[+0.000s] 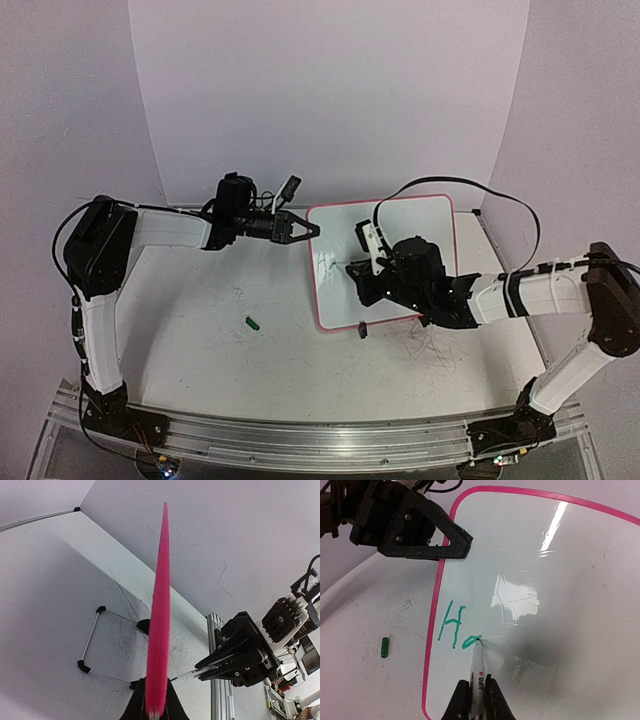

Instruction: Write a sentence on the whiteboard

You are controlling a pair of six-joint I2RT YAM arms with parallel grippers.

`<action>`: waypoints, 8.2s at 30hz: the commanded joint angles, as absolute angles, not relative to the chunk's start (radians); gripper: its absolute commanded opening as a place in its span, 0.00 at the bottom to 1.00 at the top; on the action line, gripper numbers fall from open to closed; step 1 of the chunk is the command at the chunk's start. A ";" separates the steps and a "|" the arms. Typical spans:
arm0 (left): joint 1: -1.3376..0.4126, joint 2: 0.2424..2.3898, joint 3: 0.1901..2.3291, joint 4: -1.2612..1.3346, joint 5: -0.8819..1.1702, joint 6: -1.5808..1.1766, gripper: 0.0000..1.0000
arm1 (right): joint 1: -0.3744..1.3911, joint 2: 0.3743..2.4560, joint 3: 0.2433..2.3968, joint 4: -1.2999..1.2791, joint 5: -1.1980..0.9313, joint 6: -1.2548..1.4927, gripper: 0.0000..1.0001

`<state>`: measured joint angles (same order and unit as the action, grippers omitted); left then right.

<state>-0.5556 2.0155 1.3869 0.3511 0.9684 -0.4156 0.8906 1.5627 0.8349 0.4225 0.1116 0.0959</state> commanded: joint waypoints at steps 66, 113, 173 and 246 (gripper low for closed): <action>-0.598 1.982 1.344 0.358 0.892 -0.395 0.00 | 0.876 1.465 0.828 0.433 0.120 0.029 0.00; -0.599 1.990 1.341 0.357 0.911 -0.393 0.00 | 0.885 1.529 0.852 0.393 0.152 0.038 0.00; -0.605 1.987 1.340 0.357 0.914 -0.387 0.00 | 0.916 1.521 0.859 0.445 0.209 0.049 0.00; -0.606 1.993 1.344 0.357 0.920 -0.393 0.00 | 0.907 1.513 0.800 0.387 0.192 0.097 0.00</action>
<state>-0.5716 1.9892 1.3445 0.3752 0.9287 -0.4145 0.9104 1.5082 0.7956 0.3919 0.2170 0.0834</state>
